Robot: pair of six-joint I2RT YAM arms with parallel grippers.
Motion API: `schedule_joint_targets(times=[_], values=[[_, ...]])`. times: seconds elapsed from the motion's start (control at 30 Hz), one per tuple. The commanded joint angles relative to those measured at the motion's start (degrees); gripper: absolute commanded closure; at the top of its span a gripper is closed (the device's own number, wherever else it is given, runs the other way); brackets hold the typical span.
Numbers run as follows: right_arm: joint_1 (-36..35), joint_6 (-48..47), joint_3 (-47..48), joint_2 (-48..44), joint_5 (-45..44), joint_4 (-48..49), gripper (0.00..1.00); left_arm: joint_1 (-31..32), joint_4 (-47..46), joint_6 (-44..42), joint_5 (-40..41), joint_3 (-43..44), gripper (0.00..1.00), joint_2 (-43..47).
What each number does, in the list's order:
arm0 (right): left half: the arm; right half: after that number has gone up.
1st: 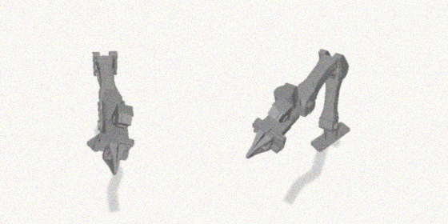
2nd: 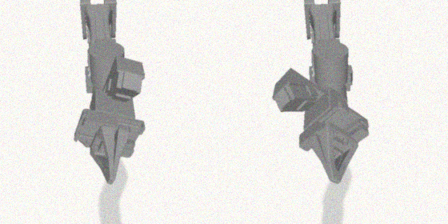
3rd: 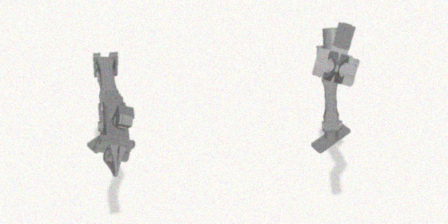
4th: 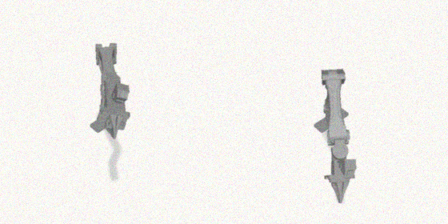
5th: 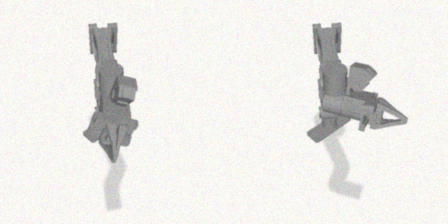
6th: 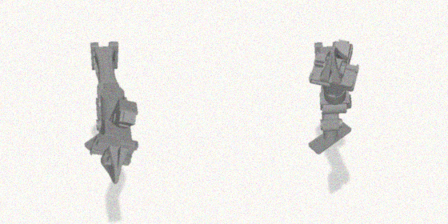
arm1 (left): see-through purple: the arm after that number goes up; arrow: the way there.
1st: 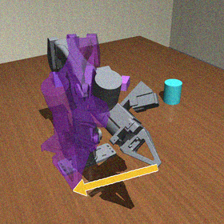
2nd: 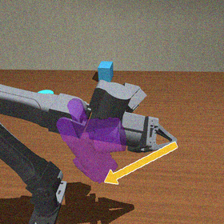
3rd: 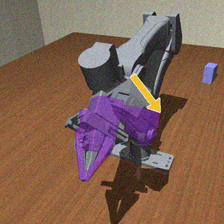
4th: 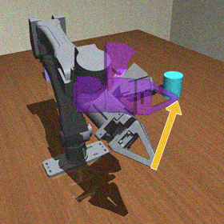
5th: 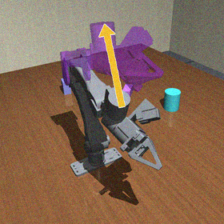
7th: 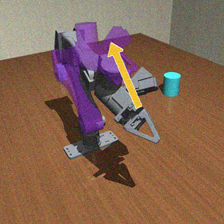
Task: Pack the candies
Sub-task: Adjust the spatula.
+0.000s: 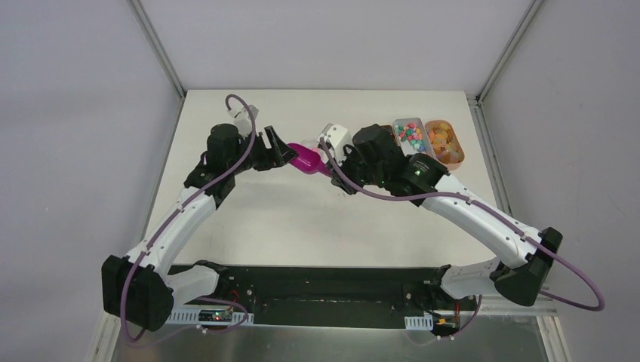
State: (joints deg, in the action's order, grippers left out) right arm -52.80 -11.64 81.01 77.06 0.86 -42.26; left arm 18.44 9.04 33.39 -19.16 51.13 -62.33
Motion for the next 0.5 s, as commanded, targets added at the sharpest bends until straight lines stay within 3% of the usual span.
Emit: schedule_joint_targets(times=[0.0, 0.17, 0.47], values=[[-0.1, 2.5, -1.5, -5.1, 4.9, 8.5, 1.0, 0.5, -3.0, 1.3, -7.2, 1.4, 0.33, -3.8], [0.1, 6.2, -3.9, -8.1, 3.2, 16.1, 1.0, 0.5, -2.7, 1.6, -11.2, -0.3, 0.39, -7.7], [1.0, 6.6, -5.6, -7.0, 2.6, 19.0, 1.0, 0.5, -2.7, 0.9, -10.9, -1.4, 0.41, -8.0]])
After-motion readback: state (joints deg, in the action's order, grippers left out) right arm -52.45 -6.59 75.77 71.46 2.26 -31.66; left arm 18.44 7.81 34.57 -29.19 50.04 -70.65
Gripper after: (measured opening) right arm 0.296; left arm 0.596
